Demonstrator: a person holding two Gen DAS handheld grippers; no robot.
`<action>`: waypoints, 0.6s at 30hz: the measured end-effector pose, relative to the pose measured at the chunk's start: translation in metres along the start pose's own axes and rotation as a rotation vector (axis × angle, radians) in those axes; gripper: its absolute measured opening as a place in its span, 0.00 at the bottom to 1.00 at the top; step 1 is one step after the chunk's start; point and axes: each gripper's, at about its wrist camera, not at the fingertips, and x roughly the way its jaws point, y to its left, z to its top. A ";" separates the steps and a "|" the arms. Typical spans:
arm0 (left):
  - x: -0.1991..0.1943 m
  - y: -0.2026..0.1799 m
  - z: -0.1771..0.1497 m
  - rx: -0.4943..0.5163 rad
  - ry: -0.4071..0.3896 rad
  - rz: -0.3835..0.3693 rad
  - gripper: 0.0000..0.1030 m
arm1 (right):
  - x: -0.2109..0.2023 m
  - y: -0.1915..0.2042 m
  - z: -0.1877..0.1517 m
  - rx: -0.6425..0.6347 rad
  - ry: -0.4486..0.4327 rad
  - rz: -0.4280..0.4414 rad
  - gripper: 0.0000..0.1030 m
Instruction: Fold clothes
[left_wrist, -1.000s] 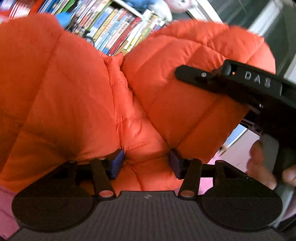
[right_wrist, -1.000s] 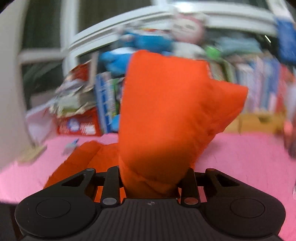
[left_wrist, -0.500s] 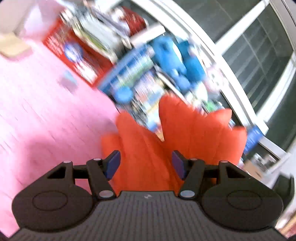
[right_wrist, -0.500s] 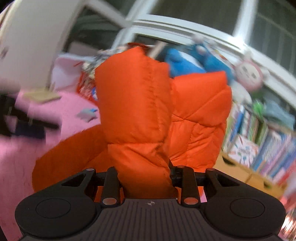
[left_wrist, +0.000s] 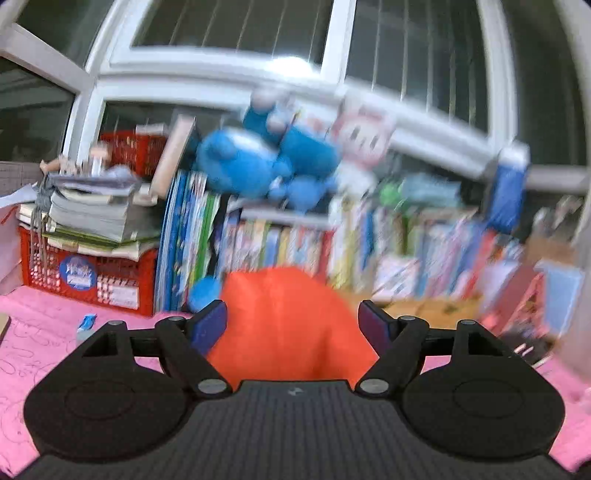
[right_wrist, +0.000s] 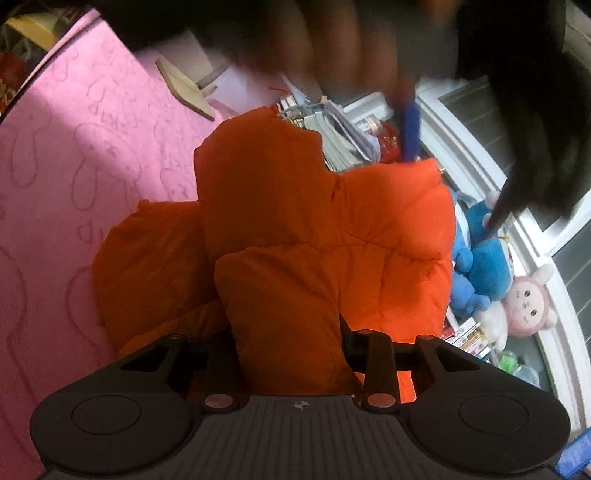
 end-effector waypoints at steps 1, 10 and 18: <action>0.014 0.000 -0.004 0.010 0.027 0.047 0.76 | -0.002 -0.001 -0.003 0.009 0.000 0.000 0.36; 0.036 0.026 -0.063 -0.002 0.139 0.183 0.83 | -0.020 -0.016 -0.038 0.150 0.013 -0.013 0.50; 0.041 0.037 -0.082 -0.022 0.155 0.251 0.90 | -0.033 -0.052 -0.083 0.428 0.129 -0.005 0.59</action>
